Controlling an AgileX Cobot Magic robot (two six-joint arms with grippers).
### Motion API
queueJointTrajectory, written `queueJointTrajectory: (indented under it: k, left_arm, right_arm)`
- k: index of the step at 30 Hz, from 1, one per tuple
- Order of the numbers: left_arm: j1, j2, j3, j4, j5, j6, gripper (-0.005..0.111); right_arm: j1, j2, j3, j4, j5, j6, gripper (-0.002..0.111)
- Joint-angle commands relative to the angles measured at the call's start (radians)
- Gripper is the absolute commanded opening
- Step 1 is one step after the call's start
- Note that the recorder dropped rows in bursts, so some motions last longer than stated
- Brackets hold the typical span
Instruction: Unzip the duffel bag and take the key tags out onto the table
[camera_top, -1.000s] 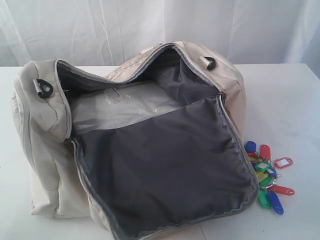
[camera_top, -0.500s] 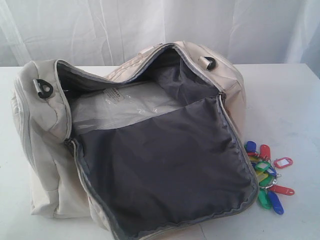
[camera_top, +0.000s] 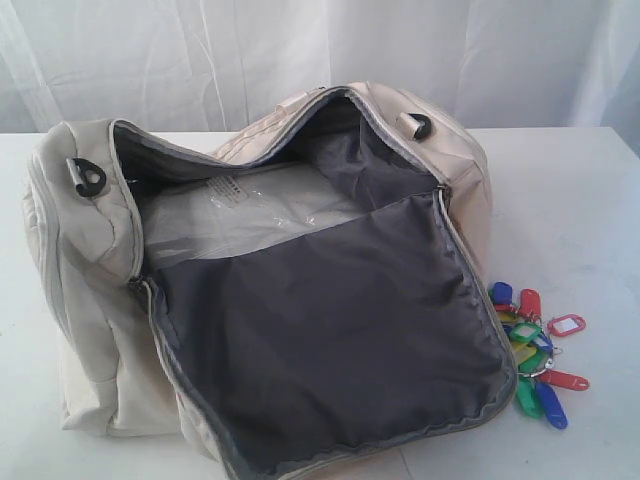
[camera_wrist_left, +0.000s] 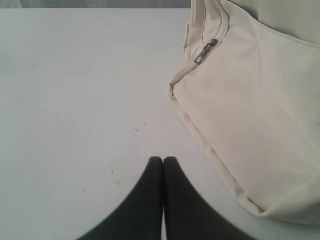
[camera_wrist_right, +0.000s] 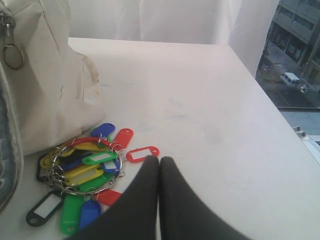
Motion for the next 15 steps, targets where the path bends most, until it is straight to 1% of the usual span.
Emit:
queueJointTrajectory:
  k: [1,15]
  left_arm:
    - [-0.008,-0.005,0.003,-0.008,-0.005,-0.004,0.0]
    - [-0.008,-0.005,0.003,-0.008,-0.005,-0.004,0.0]
  right_arm:
    - [-0.008,-0.006,0.007,0.0,0.0,0.003,0.0]
    - [-0.008,-0.006,0.007,0.0,0.0,-0.004,0.0]
